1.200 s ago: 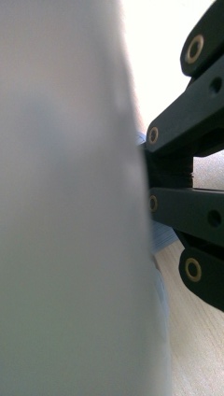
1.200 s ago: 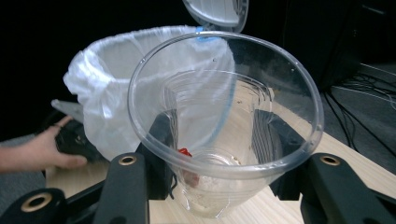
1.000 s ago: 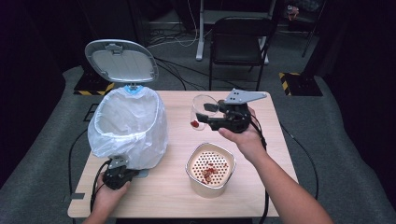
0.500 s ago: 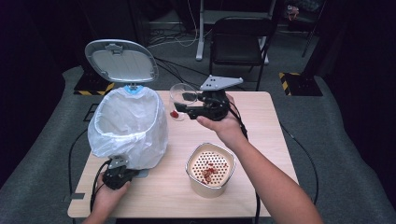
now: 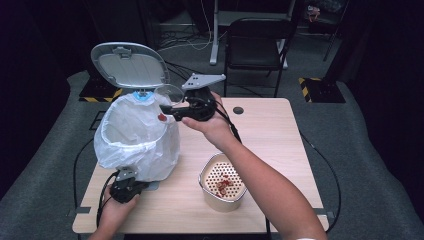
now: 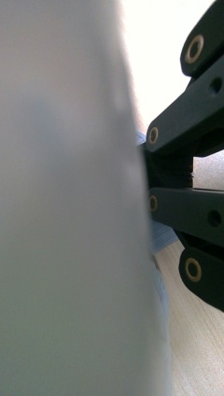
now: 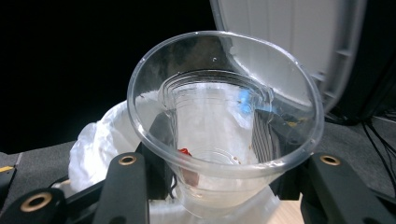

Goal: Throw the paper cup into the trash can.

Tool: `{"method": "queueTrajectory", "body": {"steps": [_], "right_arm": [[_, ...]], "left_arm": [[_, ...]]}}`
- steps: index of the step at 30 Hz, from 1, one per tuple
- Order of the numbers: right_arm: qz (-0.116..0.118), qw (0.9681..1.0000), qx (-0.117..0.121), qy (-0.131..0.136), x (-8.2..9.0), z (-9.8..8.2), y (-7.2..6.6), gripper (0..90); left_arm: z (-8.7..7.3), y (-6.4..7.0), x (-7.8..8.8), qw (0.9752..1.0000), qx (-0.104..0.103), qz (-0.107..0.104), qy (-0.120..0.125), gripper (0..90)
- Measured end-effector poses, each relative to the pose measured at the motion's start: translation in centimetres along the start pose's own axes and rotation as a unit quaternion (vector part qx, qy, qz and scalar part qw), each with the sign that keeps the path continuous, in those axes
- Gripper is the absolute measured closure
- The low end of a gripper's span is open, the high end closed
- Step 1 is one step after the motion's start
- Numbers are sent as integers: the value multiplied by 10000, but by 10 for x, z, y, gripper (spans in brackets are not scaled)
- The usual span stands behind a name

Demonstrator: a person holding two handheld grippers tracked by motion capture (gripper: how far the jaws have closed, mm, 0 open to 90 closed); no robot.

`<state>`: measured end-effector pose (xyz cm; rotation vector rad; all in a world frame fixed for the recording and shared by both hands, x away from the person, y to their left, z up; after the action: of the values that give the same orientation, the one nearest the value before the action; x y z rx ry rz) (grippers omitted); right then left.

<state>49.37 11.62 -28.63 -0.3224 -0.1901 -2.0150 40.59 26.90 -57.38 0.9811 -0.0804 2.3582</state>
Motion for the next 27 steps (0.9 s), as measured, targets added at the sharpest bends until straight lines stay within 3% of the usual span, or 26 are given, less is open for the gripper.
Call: {"method": "queueTrajectory", "body": {"steps": [2,3,8,11,15,17,19,23,27], "right_arm": [[45,10000,-8,-27,-12,0,-3,508],[50,10000,7,-33,-15,0,-4,507],[111,9999,11,-52,-36,-1,-10,506],[139,9999,23,-86,-49,-1,-16,506],[196,9996,108,-167,-65,-2,-25,490],[231,9993,95,-260,-74,-4,-31,438],[231,9991,77,-360,-82,-7,-35,314],[213,9992,59,-322,-83,-8,-38,243],[287,9996,-34,20,-70,0,-36,209]], "left_arm": [[0,0,0,10000,-1,-4,7,900],[3,3,-2,9997,168,-50,185,900],[2,2,-2,9997,185,25,172,900],[3,3,-2,9997,147,-72,172,900],[3,3,-2,9997,168,-29,162,900],[3,3,-2,9997,172,-29,164,900],[2,2,-2,9998,142,-37,146,900],[3,2,-3,9997,164,-40,178,900],[4,3,-4,9995,210,-77,231,900]]}}
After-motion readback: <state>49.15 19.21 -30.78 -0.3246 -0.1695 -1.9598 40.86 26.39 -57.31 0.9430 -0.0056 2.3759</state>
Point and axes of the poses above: each handheld gripper's, and its own axes: x roughly backward along the jaws, z roughly out of its top, y roughly to its right, the point moved 9 cm from there along -x, roughly forward along the jaws, and after that the axes turned 2 degrees about -z, right-handed, at the moved point
